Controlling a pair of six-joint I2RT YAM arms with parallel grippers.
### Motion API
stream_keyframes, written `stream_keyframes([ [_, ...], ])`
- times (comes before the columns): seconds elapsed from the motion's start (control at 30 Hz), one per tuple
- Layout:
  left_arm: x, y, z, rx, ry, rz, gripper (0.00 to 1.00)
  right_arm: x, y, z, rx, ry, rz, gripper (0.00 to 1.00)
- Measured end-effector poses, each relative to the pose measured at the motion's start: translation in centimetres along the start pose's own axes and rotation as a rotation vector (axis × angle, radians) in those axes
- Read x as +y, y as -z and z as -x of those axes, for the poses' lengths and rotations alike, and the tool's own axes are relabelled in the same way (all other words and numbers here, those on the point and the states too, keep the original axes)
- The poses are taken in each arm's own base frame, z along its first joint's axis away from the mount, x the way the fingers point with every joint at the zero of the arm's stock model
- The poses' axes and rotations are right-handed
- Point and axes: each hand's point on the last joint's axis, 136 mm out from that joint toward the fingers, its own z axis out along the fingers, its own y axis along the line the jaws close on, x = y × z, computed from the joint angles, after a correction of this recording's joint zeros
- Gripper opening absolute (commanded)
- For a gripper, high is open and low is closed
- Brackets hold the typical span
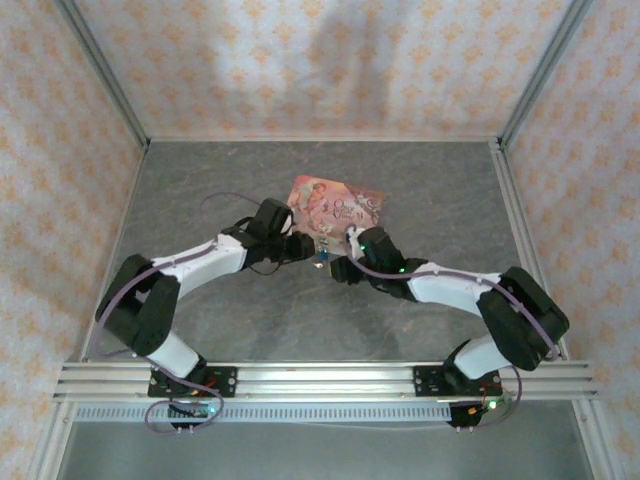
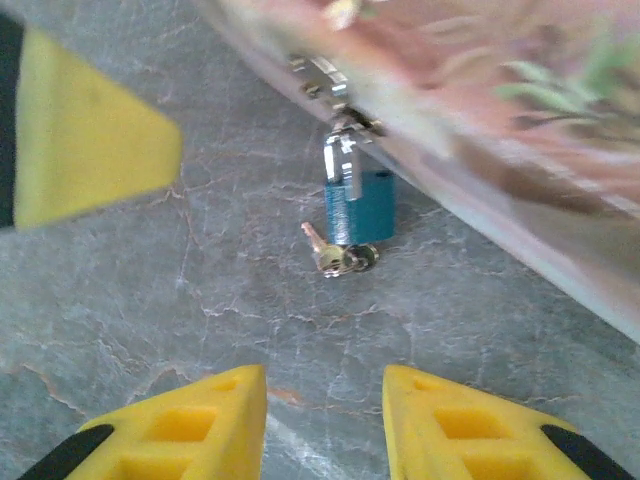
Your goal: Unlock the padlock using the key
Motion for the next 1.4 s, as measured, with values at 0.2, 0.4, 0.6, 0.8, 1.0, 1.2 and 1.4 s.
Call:
stream_keyframes([
  [0.2, 2.5, 2.8, 0.5, -0.100, 0.042, 0.046, 0.41, 1.5, -0.6, 0.2, -0.055, 0.108, -0.144, 0.45],
  [0.4, 5.3, 4.1, 0.0, -0.134, 0.101, 0.094, 0.42, 0.8, -3.0, 1.0, -0.092, 0.127, -0.310, 0.48],
  [0.6, 5.9, 5.0, 0.7, -0.163, 0.122, 0.097, 0.42, -1.0, -5.2, 1.1, -0.108, 0.118, -0.446, 0.49],
  [0.8, 6.3, 5.3, 1.2, -0.177, 0.135, 0.101, 0.42, -2.3, -6.3, 1.4, -0.133, 0.108, -0.535, 0.49],
  [1.0, 5.7, 5.8, 2.1, -0.193, 0.132, 0.093, 0.42, -2.2, -7.4, 1.9, -0.153, 0.111, -0.572, 0.29],
  [1.2, 5.1, 5.9, 3.2, -0.204, 0.128, 0.088, 0.42, -2.2, -7.3, 1.6, -0.145, 0.125, -0.569, 0.10],
  [1.4, 4.5, 5.3, 5.4, -0.220, 0.127, 0.099, 0.43, -1.9, -5.6, 0.3, -0.094, 0.174, -0.513, 0.00],
])
